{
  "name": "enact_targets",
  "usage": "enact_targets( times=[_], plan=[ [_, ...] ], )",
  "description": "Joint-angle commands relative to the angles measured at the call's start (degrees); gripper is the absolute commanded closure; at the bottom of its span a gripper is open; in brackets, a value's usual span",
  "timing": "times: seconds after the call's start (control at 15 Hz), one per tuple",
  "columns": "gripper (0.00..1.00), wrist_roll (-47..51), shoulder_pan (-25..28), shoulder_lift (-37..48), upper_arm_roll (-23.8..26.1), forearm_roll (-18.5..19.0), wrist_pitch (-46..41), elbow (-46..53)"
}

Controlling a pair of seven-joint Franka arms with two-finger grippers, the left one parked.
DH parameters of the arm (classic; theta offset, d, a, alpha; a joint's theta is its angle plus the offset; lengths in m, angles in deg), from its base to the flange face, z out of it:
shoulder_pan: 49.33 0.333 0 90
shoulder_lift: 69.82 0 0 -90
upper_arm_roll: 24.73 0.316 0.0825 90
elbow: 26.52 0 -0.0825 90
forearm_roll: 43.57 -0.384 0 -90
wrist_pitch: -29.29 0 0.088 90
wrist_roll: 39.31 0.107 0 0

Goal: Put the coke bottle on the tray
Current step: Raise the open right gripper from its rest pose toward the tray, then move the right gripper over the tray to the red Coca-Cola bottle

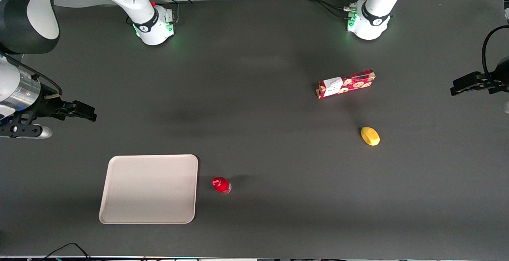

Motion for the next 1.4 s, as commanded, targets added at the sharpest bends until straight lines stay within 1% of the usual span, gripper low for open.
enact_targets(
  times=[0.0, 0.13, 0.27, 0.47, 0.53, 0.67, 0.87, 1.07, 1.2, 1.33],
  plan=[
    [0.0, -1.0, 0.6, -0.6, 0.1, 1.2, -2.1, 2.5],
    [0.0, -0.3, 0.7, -0.6, 1.4, 1.2, -2.3, 3.6],
    [0.0, -0.4, 0.9, -2.3, 2.0, 1.0, -3.5, 6.7],
    [0.0, 0.4, 1.4, -11.0, 4.7, 0.8, -9.6, 19.5],
    [0.0, 2.2, 1.3, -13.7, 6.4, 0.9, -10.4, 23.5],
    [0.0, 8.8, 2.0, -18.1, 10.0, 1.0, -9.9, 28.3],
    [0.0, 19.2, 3.9, -24.9, 13.5, 1.2, -5.6, 33.5],
    [0.0, 26.6, 4.8, -29.5, 15.8, 1.2, 2.1, 33.7],
    [0.0, 30.8, 6.4, -31.9, 16.1, 1.4, 7.7, 33.8],
    [0.0, 33.0, 7.1, -34.4, 16.1, 1.4, 13.6, 34.2]
  ],
)
